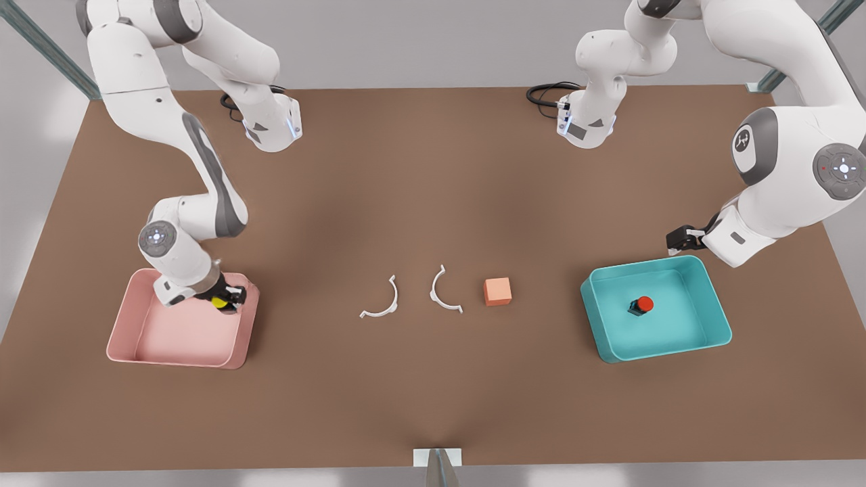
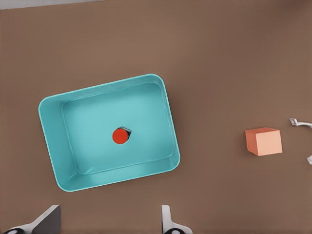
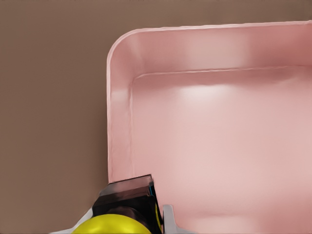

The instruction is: Place the red button in the blue storage box with the left arm, and place the yellow button in the pink storage box with the right arm

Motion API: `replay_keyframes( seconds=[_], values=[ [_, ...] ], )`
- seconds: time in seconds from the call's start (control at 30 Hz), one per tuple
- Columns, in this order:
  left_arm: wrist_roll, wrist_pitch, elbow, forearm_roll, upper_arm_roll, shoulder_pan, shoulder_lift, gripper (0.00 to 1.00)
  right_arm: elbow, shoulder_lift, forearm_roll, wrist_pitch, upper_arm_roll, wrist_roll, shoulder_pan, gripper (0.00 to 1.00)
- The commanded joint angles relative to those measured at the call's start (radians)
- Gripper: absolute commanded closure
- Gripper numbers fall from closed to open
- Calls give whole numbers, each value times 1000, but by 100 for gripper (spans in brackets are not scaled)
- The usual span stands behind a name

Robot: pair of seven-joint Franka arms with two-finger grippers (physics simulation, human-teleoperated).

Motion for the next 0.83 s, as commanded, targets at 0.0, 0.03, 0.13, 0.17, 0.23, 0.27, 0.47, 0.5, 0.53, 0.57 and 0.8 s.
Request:
replay_keyframes(
  seconds=[0.0,0.03,0.13,0.17,0.23,0.27,0.47,0.5,0.53,0.57,0.8],
  values=[
    [-20,-1,0,0,0,0,-1,0,28,31,-4,-14,-1,-500,-44,48],
    [-20,-1,0,0,0,0,-1,0,60,61,-4,-16,-1,-555,-70,47],
    [-20,-1,0,2,0,0,-1,0,132,129,-4,-20,-2,-627,-107,21],
    [-20,-1,0,0,0,0,0,0,146,138,-1,-22,-2,-624,-107,0],
    [-20,-1,0,0,0,0,0,0,207,138,-4,-88,1,-630,-99,0],
    [-20,-1,0,0,0,0,-1,0,249,138,-4,-151,9,-622,-91,0],
    [-20,-1,0,0,0,0,-1,0,631,-107,14,-744,113,-207,43,0],
    [-20,-1,0,2,0,0,0,0,622,-156,42,-792,10,-158,146,0],
    [-20,-1,0,0,0,0,-1,0,623,-196,120,-835,-145,-187,234,0],
    [-20,-1,0,0,0,0,-1,0,632,-202,137,-904,-221,-208,272,0],
    [-22,-1,0,0,0,0,0,0,628,-153,136,-910,-226,-165,314,0]
  ],
)
